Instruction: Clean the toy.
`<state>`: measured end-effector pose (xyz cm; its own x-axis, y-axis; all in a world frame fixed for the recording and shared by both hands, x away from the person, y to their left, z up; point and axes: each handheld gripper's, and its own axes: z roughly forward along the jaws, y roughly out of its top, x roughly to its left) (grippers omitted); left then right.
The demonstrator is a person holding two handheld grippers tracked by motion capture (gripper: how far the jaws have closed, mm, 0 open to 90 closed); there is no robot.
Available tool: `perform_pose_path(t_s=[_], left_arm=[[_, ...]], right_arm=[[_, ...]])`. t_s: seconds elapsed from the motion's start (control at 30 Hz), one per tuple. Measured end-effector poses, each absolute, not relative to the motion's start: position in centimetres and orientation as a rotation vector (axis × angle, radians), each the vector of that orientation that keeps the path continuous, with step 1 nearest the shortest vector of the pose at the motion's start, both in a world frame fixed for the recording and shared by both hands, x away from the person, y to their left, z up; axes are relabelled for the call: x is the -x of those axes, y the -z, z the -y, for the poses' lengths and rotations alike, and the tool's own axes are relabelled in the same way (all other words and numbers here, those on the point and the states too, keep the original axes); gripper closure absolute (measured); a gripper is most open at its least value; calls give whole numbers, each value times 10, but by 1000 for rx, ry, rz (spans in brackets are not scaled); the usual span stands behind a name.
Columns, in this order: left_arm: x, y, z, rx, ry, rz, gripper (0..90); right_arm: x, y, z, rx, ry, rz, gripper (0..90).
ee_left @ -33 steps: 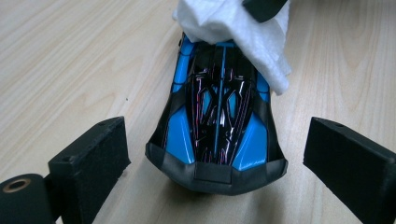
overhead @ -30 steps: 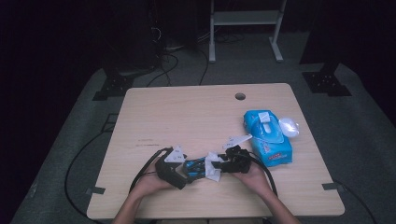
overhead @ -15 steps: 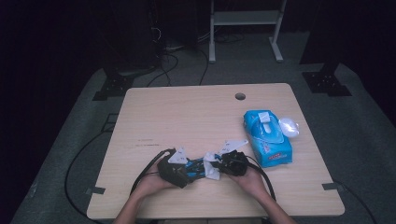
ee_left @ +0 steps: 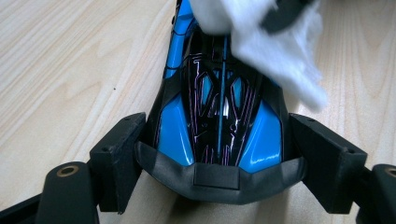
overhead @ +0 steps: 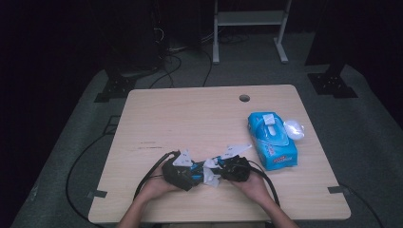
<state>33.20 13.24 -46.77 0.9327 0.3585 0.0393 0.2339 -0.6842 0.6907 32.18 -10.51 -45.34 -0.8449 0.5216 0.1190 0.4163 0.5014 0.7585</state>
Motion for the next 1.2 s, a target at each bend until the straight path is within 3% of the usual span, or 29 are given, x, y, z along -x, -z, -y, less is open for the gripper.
perform_pose_path(t_s=[0.1,0.33,0.5,0.73,0.93,1.2], left_arm=[[-331,468,-134,-2347,-223,-420,226],[-332,468,-131,-2349,-222,-409,229],[-332,468,-131,-2354,-228,-411,228],[-332,468,-128,-2348,-232,-406,229],[-332,469,-130,-2347,-237,-407,229],[-332,469,-127,-2347,-243,-398,231]], right_arm=[[-320,452,101,-771,-1231,-2618,835],[-334,458,139,-968,-1123,-2537,836],[-323,454,114,-808,-1174,-2572,836],[-335,458,137,-960,-1136,-2539,836],[-325,455,116,-835,-1218,-2580,836],[-331,459,131,-945,-1221,-2543,835]])
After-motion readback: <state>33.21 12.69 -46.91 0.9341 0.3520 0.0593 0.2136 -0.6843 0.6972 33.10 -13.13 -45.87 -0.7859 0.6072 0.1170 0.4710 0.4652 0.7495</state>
